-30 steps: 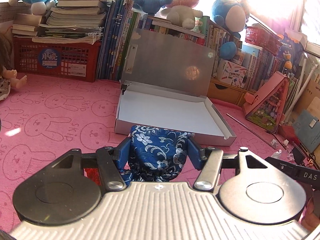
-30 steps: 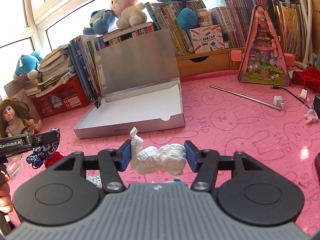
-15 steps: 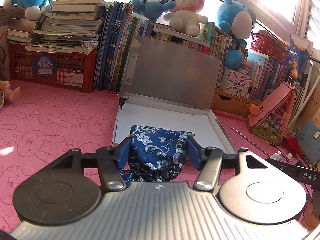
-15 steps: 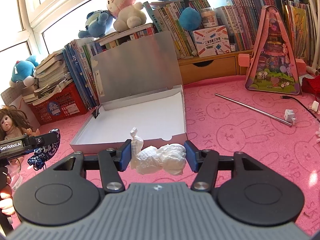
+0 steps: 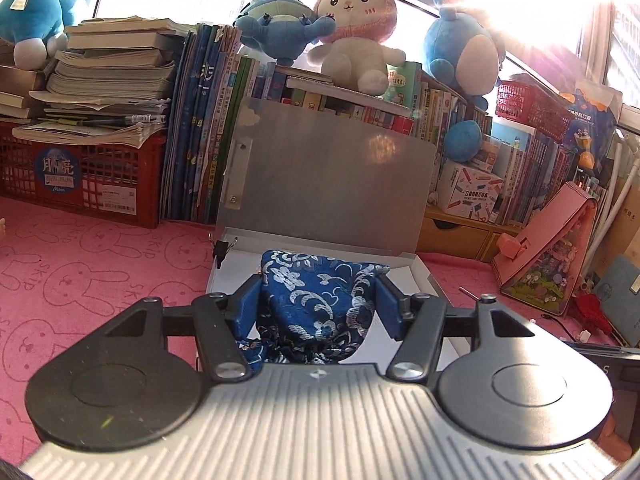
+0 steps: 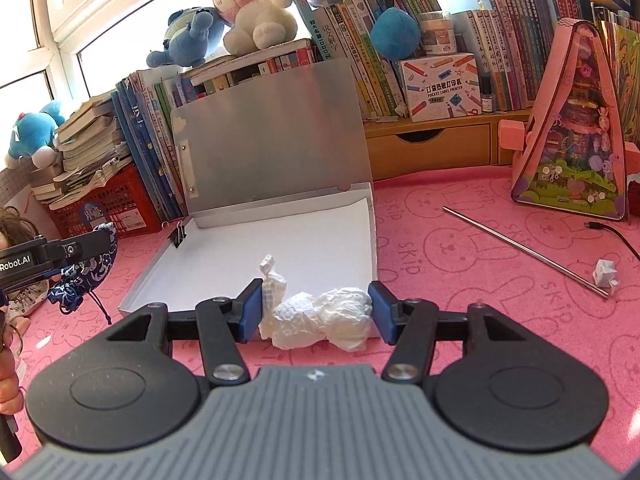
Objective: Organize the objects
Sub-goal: 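Carry the pouch and tissue into the grey box with both tools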
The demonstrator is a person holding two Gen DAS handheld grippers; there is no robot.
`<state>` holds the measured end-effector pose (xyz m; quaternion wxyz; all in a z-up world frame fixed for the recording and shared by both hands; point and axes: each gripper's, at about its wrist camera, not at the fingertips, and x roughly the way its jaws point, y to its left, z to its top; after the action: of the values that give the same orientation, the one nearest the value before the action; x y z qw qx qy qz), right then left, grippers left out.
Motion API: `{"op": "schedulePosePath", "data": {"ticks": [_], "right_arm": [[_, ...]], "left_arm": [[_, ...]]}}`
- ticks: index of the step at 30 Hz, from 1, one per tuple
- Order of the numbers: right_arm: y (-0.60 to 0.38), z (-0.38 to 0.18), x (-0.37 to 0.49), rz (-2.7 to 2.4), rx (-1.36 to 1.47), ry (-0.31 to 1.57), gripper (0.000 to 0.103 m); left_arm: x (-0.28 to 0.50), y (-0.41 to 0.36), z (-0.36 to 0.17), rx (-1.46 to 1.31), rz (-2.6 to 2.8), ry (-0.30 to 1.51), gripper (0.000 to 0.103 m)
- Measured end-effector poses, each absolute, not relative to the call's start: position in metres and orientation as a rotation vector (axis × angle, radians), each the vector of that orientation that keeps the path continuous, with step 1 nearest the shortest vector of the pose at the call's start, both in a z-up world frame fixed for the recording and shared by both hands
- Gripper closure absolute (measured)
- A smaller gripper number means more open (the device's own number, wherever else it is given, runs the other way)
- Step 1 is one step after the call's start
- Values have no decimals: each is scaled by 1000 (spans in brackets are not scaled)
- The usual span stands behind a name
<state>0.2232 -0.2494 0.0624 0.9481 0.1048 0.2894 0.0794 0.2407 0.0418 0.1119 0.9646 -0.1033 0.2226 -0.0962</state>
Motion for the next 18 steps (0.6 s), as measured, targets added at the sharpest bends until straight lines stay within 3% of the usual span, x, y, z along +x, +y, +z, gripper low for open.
{"op": "schedulePosePath", "data": {"ticks": [18], "right_arm": [[-244,60,313,181,357,668,43]], "left_arm": [[330,22,101,-255,-217,495,38]]}}
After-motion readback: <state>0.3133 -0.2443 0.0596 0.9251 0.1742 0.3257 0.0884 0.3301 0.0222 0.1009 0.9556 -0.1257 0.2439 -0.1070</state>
